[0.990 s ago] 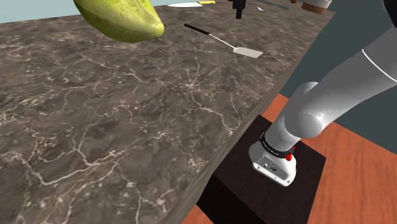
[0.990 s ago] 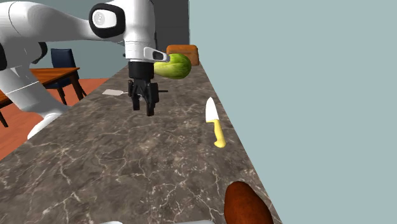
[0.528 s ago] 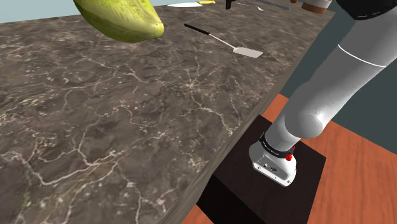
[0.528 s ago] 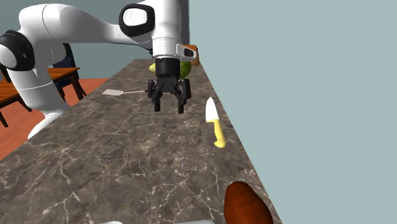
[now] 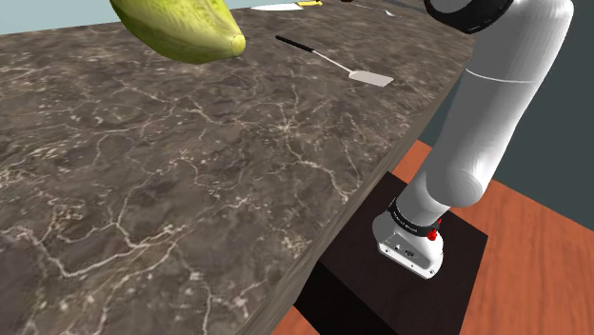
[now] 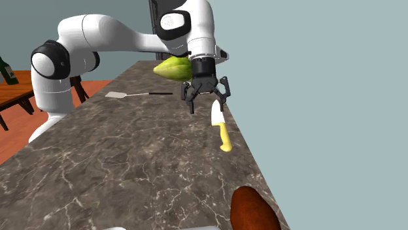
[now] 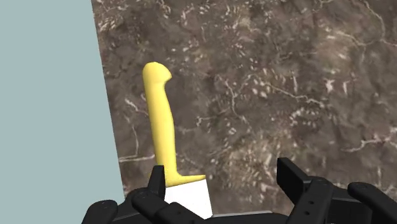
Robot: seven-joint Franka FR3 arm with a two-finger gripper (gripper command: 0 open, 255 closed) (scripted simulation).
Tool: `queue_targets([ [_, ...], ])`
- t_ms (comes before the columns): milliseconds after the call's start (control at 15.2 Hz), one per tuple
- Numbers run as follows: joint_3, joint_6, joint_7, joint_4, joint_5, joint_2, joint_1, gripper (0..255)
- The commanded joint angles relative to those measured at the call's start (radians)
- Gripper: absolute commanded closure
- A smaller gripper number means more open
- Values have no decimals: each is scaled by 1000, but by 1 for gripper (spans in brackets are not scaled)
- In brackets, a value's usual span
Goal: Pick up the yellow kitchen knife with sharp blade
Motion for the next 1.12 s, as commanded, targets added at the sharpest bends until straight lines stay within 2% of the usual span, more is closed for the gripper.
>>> queue_targets([
  [0, 9, -1, -80, 100, -7, 76, -1, 0],
  [66, 14, 1, -112, 143, -11, 109, -2, 0],
  [528, 15, 96, -63, 0, -26, 74, 3, 0],
  [660, 15, 104, -59, -10, -28, 72, 4, 0],
  [726, 15, 104, -59, -9, -27, 73, 3, 255],
  [1056, 16, 106, -58, -7, -26, 78, 3, 255],
])
